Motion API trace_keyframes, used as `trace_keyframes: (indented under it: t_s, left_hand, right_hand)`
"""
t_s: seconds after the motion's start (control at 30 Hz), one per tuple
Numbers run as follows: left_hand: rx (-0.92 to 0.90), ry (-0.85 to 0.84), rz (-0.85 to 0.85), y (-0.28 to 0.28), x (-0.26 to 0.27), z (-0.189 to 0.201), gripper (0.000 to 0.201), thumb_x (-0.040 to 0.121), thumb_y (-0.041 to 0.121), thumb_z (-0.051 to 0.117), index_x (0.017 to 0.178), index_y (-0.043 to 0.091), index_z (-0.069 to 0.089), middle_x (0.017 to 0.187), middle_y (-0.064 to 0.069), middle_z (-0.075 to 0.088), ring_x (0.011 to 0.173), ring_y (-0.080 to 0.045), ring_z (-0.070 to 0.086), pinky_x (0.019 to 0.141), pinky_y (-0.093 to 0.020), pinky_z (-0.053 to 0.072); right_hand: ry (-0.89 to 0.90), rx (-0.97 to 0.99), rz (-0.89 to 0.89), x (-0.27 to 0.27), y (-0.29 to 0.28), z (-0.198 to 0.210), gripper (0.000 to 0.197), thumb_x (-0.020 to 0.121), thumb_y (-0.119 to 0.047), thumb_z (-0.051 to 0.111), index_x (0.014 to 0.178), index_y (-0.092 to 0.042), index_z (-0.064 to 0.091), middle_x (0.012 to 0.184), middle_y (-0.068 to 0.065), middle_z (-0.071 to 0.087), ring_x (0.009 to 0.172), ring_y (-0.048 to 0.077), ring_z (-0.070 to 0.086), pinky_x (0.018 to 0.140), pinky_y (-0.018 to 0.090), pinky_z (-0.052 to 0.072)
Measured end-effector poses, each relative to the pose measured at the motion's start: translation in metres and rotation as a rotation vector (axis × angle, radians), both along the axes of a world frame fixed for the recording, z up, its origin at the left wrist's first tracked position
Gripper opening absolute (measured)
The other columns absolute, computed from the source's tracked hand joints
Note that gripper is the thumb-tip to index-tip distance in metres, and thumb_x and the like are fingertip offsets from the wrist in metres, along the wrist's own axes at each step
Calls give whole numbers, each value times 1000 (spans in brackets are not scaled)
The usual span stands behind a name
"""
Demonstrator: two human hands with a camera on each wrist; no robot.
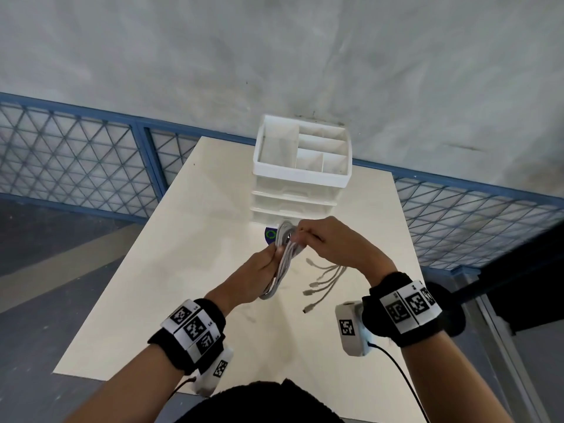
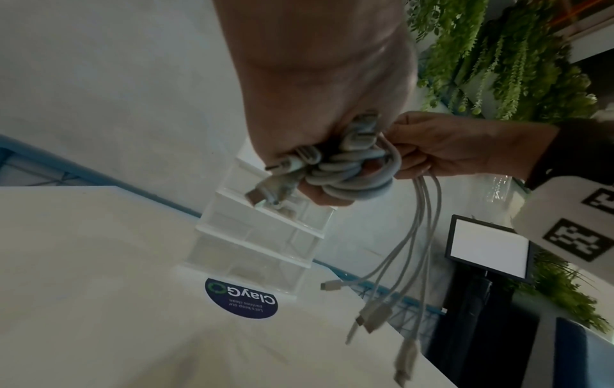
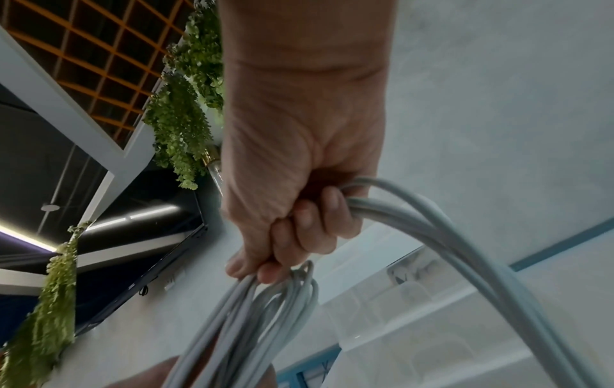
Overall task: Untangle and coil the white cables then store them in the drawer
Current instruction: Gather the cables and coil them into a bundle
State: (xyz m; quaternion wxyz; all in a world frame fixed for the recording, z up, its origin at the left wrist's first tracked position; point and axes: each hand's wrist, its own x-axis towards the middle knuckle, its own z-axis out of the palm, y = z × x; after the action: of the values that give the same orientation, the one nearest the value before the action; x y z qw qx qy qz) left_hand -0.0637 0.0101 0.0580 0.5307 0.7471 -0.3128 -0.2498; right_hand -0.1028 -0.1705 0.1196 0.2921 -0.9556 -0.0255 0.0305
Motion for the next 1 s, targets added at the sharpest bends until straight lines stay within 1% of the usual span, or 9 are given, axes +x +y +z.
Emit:
trace_keyframes:
  t_s: [0.07,0.2,0.33,0.5,0.6,0.73,0.87,0.93,1.0]
  left_hand:
    - [-9,30,-4,0,-4,1,41,98,41,24,97,13,54,79,-4,50,74,-13,42,81,-39,42]
    - [12,114,-2,0,-7,12,35,99,42,21,86,36,53,76,10,55,73,-3,49,77,-15,40]
    - [109,64,-157,0,-5,5,3,91,41,52,93,39,52,78,-1,54,70,-10,45,71,-23,40]
    - [127,83,-226,-2,-8,10,15,97,29,46,83,35,46,59,8,38,42,-1,38,46,-10,32]
    - [151,74,-241,-3,-7,20,16,97,31,44,81,32,46,65,9,43,39,1,42,42,-7,31]
    - [215,115,-311,-1,-5,23,10,97,34,43,101,27,50,79,11,43,64,6,45,60,-9,38]
    - [253,123,-299,3,-1,18,36,91,50,44,101,17,56,93,0,57,81,-12,52,83,-44,49]
    - [199,192,-295,3,-3,14,29,95,40,45,86,14,54,78,5,65,72,-12,64,74,-40,53]
    - [153,211,-219,3,-6,13,27,95,36,46,76,17,45,62,8,55,55,-12,63,52,-25,48]
  right_hand:
    - [0,-12,-10,1,0,3,30,92,-33,52,70,-14,53,57,-8,53,51,6,47,62,32,42]
    - [8,-48,-7,5,-3,8,30,92,-36,52,74,-12,60,59,-5,58,51,5,49,62,32,43]
    - [5,-96,23,8,-2,12,36,87,-46,57,66,-17,58,49,-9,49,50,8,46,56,28,39]
    - [61,-24,29,15,-4,19,43,74,-54,66,59,-16,55,52,-6,50,54,11,43,57,33,37]
    - [105,53,6,18,-9,24,39,72,-48,73,57,-19,52,52,-8,47,55,9,40,56,27,33]
    - [147,66,4,19,-9,28,39,71,-42,76,69,-8,57,60,-3,50,57,10,41,56,25,33]
    - [123,64,1,18,-7,26,40,70,-45,76,70,-10,56,61,-1,51,57,11,40,56,26,33]
    - [124,75,2,17,-5,24,39,71,-43,75,72,-10,56,63,0,52,59,11,41,57,26,33]
    - [116,107,-8,16,-9,24,31,78,-38,72,76,-11,58,69,2,59,63,10,45,61,24,36]
